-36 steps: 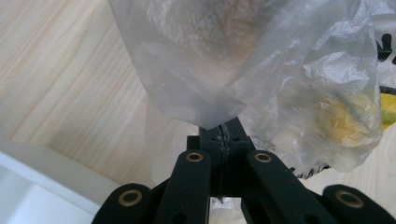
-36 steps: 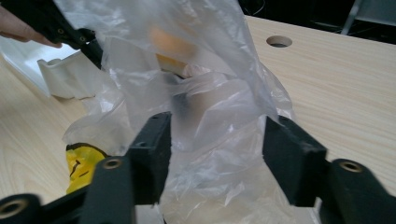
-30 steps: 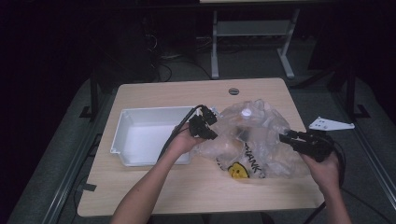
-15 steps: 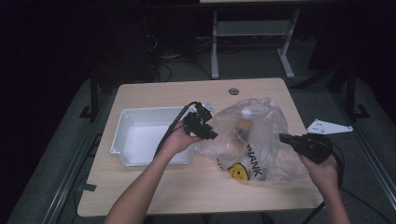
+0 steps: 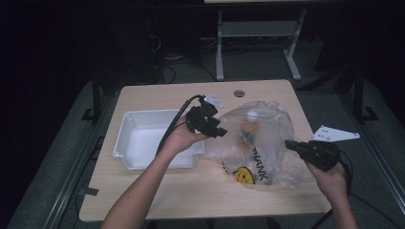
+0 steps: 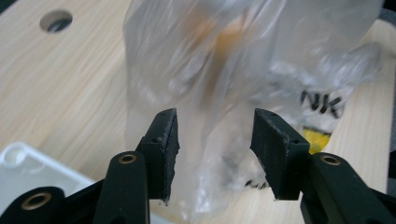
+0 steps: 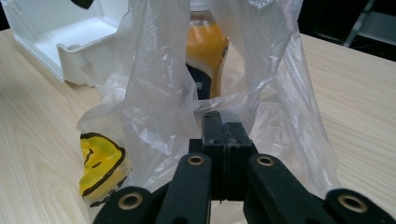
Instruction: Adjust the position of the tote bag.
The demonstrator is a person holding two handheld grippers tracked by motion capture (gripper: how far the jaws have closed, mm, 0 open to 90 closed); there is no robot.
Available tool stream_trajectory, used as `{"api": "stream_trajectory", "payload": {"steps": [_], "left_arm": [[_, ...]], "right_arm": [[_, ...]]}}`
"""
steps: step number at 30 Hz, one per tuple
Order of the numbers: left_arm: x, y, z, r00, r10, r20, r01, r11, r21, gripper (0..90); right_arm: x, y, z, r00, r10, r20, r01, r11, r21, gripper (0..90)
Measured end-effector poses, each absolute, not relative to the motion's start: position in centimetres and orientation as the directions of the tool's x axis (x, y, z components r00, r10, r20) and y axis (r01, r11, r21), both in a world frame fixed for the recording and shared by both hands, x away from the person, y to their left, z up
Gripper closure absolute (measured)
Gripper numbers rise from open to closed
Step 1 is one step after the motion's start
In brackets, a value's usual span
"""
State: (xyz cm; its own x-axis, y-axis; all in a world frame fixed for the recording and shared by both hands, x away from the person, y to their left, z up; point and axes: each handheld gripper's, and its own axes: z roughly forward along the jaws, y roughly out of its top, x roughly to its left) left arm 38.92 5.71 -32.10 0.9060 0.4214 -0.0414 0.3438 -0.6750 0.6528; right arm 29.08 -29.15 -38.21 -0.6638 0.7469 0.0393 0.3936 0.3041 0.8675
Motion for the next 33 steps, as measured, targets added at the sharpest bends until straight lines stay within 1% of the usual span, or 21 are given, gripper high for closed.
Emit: {"api": "stream_trajectory", "payload": {"steps": [12, 16, 19, 21, 24, 26, 27, 30, 33], "left_arm": [[38.1, 1.9, -28.7, 0.942, 0.335, 0.014, 0.232, -0.682, 0.694, 46.2], [38.3, 0.9, -27.9, 0.948, 0.318, 0.024, 0.21, -0.678, 0.704, 45.7], [38.5, 0.0, -27.8, 0.951, 0.307, 0.039, 0.192, -0.684, 0.704, 43.3], [38.7, -0.6, -27.8, 0.953, 0.299, 0.039, 0.186, -0.685, 0.705, 38.0], [39.1, -1.3, -27.8, 0.951, 0.306, 0.038, 0.192, -0.685, 0.703, 35.9], [39.4, -1.7, -28.0, 0.949, 0.312, 0.033, 0.202, -0.687, 0.698, 37.7], [39.6, -1.8, -28.0, 0.95, 0.31, 0.045, 0.196, -0.699, 0.688, 39.6], [39.8, -2.1, -28.1, 0.951, 0.301, 0.07, 0.174, -0.709, 0.683, 46.9], [39.8, -2.2, -28.2, 0.958, 0.28, 0.056, 0.161, -0.694, 0.702, 55.8]], "right_arm": [[29.1, -28.4, -38.0, -0.679, 0.733, 0.039, 0.388, 0.312, 0.867, 89.9], [29.2, -28.2, -38.0, -0.686, 0.727, 0.04, 0.385, 0.315, 0.867, 89.9], [29.2, -28.1, -38.0, -0.689, 0.724, 0.042, 0.384, 0.315, 0.868, 89.8], [29.2, -28.2, -38.0, -0.69, 0.722, 0.044, 0.383, 0.314, 0.869, 89.9], [29.1, -28.2, -37.9, -0.692, 0.72, 0.042, 0.378, 0.313, 0.871, 89.8], [29.1, -28.3, -37.8, -0.692, 0.721, 0.043, 0.377, 0.31, 0.873, 89.9], [29.0, -28.3, -37.7, -0.692, 0.72, 0.042, 0.375, 0.31, 0.874, 89.9], [29.0, -28.4, -37.6, -0.694, 0.719, 0.042, 0.372, 0.307, 0.876, 89.8], [29.0, -28.5, -37.6, -0.695, 0.718, 0.041, 0.37, 0.307, 0.877, 89.9]]}}
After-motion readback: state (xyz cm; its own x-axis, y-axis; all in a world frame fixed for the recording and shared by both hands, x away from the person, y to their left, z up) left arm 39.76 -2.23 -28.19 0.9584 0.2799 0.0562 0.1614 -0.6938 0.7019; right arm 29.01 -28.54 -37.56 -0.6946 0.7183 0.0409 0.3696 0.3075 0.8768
